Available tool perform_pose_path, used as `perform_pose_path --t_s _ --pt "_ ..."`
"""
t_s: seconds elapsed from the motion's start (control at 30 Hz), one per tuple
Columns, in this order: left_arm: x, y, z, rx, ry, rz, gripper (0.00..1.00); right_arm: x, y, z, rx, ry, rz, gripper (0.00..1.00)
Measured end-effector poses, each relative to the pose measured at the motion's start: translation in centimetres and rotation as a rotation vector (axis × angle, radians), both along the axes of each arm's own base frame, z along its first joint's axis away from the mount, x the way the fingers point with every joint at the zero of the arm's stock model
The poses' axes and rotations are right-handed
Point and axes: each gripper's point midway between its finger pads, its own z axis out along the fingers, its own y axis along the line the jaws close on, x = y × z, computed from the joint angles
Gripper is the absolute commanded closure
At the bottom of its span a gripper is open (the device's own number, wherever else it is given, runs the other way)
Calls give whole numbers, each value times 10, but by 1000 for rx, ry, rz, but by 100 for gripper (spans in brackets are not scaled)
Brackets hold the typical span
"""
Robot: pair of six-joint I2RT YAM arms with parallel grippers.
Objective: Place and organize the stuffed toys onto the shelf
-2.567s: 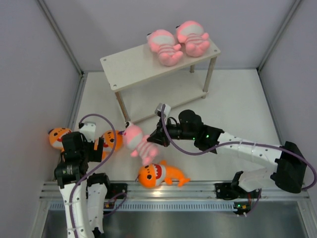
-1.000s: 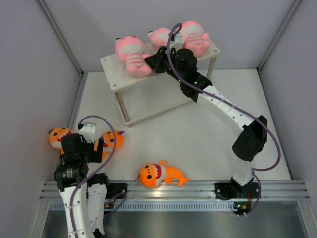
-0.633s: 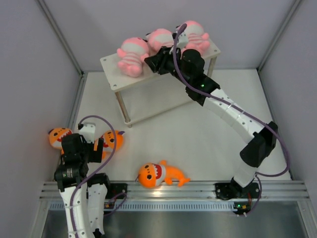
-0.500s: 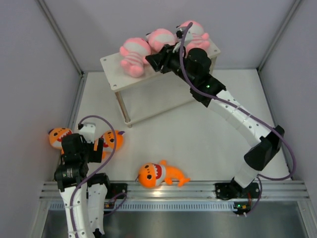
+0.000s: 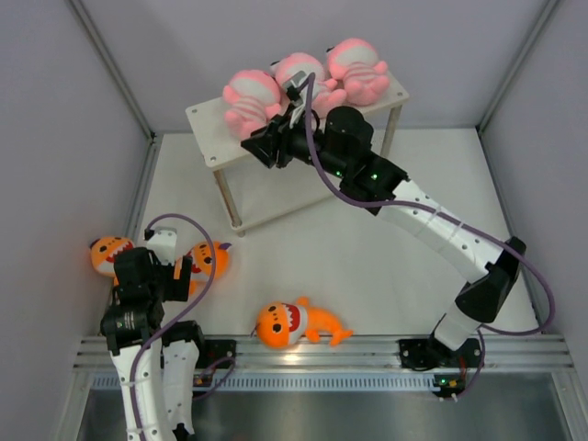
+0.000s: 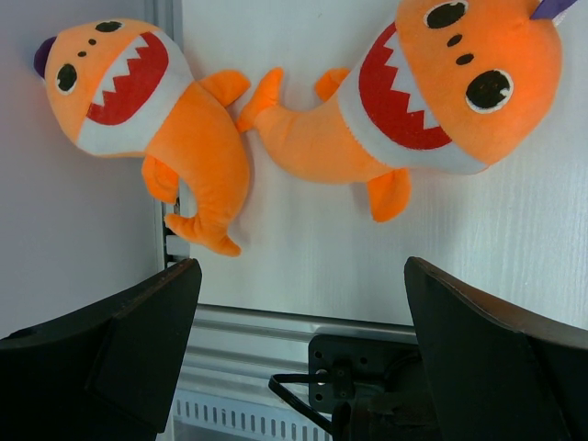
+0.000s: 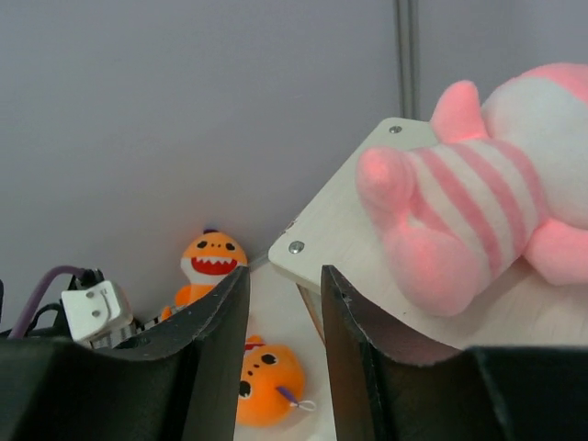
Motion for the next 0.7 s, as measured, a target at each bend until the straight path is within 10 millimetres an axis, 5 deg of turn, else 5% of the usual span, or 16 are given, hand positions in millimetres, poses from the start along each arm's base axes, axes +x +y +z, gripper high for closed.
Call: perform_pose_path --t_s 0.37,0.7 --pt "0 0 0 -1 0 -1 1 33 16 -62 -120 99 -24 64" --pt "0 -1 0 -5 -1 -6 1 86 -23 -59 -138 106 -166 64"
